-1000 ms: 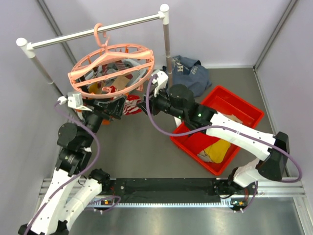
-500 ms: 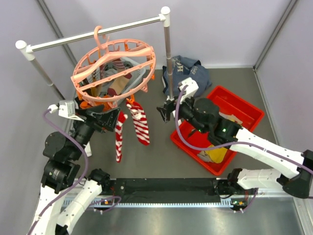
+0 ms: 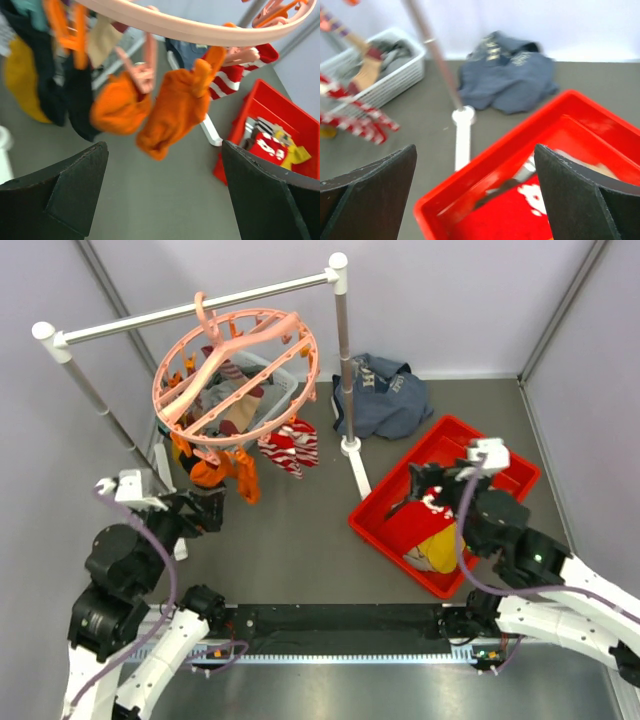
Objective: Clip the socks to the hanger
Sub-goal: Adjust the sock on the hanger.
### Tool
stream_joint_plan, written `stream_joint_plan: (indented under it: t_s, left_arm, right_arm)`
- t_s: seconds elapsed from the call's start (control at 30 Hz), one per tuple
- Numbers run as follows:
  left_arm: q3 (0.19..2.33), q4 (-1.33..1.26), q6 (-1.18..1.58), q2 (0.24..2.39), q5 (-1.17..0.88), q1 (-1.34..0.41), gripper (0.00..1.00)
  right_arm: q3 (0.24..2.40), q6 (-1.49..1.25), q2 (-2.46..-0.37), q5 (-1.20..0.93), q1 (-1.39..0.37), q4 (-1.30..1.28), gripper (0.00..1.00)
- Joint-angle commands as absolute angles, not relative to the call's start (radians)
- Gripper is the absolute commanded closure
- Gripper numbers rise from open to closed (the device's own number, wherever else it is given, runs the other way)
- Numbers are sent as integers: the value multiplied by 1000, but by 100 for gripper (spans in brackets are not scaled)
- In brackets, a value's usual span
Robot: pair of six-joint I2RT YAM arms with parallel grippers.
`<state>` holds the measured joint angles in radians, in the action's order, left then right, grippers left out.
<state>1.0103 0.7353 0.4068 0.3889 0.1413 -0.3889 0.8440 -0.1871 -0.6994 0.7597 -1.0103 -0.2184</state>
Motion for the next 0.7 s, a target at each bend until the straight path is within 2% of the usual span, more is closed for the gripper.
stream_joint_plan:
  t_s: [0.0,0.17,0.37,0.67]
  left_arm:
    - [1081,799,327,299,282,-388,1]
    - [1127,836,304,223,423,-387,1]
    - [1160,835,281,150,498,-388,1]
    - [1174,833,287,112,557,-387,1]
  right_arm:
    - [793,-196,-498,972,-1009,-308,1]
    - [755,-163,-319,1040,-1009,-388,1]
    - [724,-155,-149,1085,-1009,-417,1]
    - [765,-160,-107,1075,-1009,-486,1]
